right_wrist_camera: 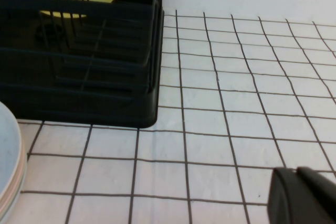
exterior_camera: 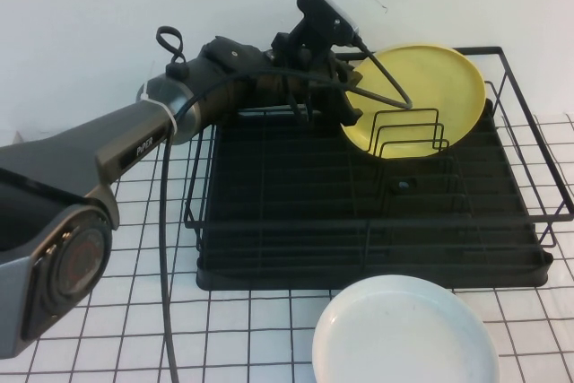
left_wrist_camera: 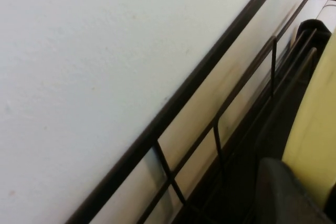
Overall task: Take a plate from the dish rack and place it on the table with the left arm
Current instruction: Grasp the plate from the shelf
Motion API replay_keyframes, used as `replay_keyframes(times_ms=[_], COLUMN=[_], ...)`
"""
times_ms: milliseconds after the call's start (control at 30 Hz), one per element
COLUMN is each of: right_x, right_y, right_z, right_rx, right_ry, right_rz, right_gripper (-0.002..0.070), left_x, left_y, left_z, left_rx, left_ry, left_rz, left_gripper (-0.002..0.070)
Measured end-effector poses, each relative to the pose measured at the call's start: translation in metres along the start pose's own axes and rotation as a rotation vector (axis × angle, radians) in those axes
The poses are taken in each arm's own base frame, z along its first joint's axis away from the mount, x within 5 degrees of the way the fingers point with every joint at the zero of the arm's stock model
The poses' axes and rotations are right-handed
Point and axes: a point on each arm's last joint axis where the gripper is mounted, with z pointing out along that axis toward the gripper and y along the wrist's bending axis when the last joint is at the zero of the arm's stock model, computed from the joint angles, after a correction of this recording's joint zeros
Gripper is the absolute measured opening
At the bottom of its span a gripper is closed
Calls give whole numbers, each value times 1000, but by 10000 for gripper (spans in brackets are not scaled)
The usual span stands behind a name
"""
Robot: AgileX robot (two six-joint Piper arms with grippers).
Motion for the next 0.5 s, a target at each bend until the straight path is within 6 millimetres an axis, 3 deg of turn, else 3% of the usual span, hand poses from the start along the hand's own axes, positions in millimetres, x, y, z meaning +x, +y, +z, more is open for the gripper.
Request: replay_keyframes(times_ms=[200,500], right_x=[0,0], right_y=[0,0], right_z=[0,0], right_rx=[0,0], right_ry=[0,0], right_rz=[0,0], right_gripper=[-3,-3], left_x=[-8,-67], left_y=[0,5], left_z=[-4,-49], left_rx=[-1,-57], left_ry=[-32,-161], left_rz=[-10,32], left_gripper=[32,22])
